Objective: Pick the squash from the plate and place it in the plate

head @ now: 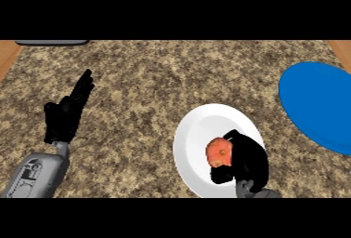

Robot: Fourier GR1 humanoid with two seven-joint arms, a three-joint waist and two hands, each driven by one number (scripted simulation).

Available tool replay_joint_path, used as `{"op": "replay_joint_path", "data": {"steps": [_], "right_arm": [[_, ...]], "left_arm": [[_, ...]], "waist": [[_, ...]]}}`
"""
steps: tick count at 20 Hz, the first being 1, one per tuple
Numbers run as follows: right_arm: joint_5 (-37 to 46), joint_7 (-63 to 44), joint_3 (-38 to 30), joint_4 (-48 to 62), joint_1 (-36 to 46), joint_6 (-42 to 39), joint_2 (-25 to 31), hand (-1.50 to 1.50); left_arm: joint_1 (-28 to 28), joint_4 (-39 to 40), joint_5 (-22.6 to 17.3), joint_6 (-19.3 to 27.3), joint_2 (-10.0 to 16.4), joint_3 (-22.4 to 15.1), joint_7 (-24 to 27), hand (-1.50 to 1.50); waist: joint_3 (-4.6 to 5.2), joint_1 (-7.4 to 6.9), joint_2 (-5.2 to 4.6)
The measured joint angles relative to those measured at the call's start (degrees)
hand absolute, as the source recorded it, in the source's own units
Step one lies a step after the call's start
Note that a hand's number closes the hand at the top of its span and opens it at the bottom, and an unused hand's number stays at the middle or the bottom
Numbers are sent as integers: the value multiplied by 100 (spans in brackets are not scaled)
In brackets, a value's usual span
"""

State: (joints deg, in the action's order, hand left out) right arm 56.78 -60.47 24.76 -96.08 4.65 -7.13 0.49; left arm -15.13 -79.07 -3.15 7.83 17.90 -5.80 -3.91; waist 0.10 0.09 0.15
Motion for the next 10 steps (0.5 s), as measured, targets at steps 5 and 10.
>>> {"op": "replay_joint_path", "data": {"steps": [5, 10], "right_arm": [[138, 258, -144, -158, -117, 66, 193, 150], [-640, 1768, -1121, -293, -440, -295, 1791, 150]], "left_arm": [[-30, -90, 127, -57, -102, 96, -131, 0], [88, -137, 116, -23, -52, 183, -99, 0]], "waist": [[-6, -1, -5], [-41, 173, -10]]}}
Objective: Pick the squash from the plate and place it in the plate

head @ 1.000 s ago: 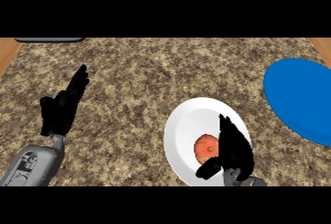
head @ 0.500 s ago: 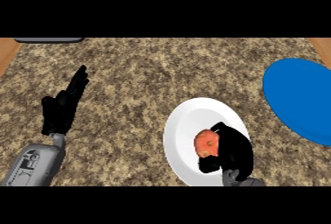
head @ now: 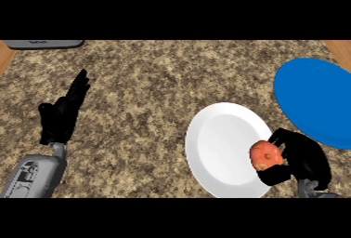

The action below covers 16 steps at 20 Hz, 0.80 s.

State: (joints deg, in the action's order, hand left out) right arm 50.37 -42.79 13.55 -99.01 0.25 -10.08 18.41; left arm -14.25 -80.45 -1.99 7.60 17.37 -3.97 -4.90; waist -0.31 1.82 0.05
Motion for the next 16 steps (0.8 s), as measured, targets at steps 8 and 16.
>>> {"op": "replay_joint_path", "data": {"steps": [8, 16], "right_arm": [[-1047, 2364, -1574, 110, 178, 166, 1673, 150], [-2623, 5076, -3168, 841, 497, 189, 2630, 150]], "left_arm": [[132, 17, -30, 46, -7, 72, 24, 0], [170, -20, -41, 33, 13, 101, 63, 0]], "waist": [[-46, 188, 40], [-49, 127, 28]]}}
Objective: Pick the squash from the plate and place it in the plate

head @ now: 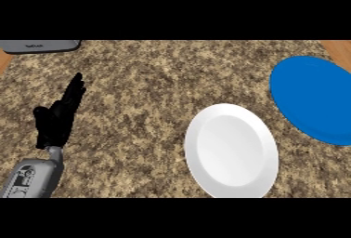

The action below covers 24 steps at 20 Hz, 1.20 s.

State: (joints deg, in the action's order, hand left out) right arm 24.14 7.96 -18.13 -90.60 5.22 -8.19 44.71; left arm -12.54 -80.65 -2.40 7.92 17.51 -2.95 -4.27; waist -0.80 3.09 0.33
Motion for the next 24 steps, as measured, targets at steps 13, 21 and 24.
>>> {"op": "replay_joint_path", "data": {"steps": [13, 21, 24], "right_arm": [[-795, 3450, -440, 3741, 1100, -1327, 1164, 150], [231, 3751, 543, 4937, 2280, -613, 669, 150], [730, 3587, 916, 5142, 2556, -144, 329, 150]], "left_arm": [[-383, 13, 125, -144, -178, -232, -124, 0], [-332, -48, 203, -207, -255, -250, -156, 0], [-389, 72, 223, -225, -271, -198, -118, 0]], "waist": [[56, -478, -96], [67, -527, -92], [71, -503, -88]]}}
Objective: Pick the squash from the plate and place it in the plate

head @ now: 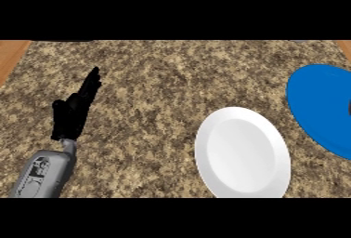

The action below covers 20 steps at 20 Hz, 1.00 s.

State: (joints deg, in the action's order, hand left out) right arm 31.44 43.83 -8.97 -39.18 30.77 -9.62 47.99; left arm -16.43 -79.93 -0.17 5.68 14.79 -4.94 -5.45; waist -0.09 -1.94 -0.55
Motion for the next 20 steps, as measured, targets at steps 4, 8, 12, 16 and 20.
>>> {"op": "replay_joint_path", "data": {"steps": [4, 8, 12, 16, 20], "right_arm": [[313, -285, 201, 719, 410, 118, -406, -150], [415, -365, 251, 1326, 679, 84, -783, -150], [369, -251, 135, 1808, 961, 17, -981, -150], [-37, 112, -238, 2127, 1088, -475, -961, -150], [-595, 93, -799, 2401, 1244, -885, -745, -150]], "left_arm": [[-54, 76, -41, -90, 20, 101, 44, 0], [19, 6, 71, -12, -61, 70, 43, 0], [47, -120, 136, -15, -64, 86, -109, 0], [27, -148, 144, -15, -98, 111, -137, 0], [2, -164, 105, -101, -30, 179, -183, 0]], "waist": [[1, 1, -3], [0, 20, 4], [-2, 35, 8], [-6, 50, 3], [-4, 79, 10]]}}
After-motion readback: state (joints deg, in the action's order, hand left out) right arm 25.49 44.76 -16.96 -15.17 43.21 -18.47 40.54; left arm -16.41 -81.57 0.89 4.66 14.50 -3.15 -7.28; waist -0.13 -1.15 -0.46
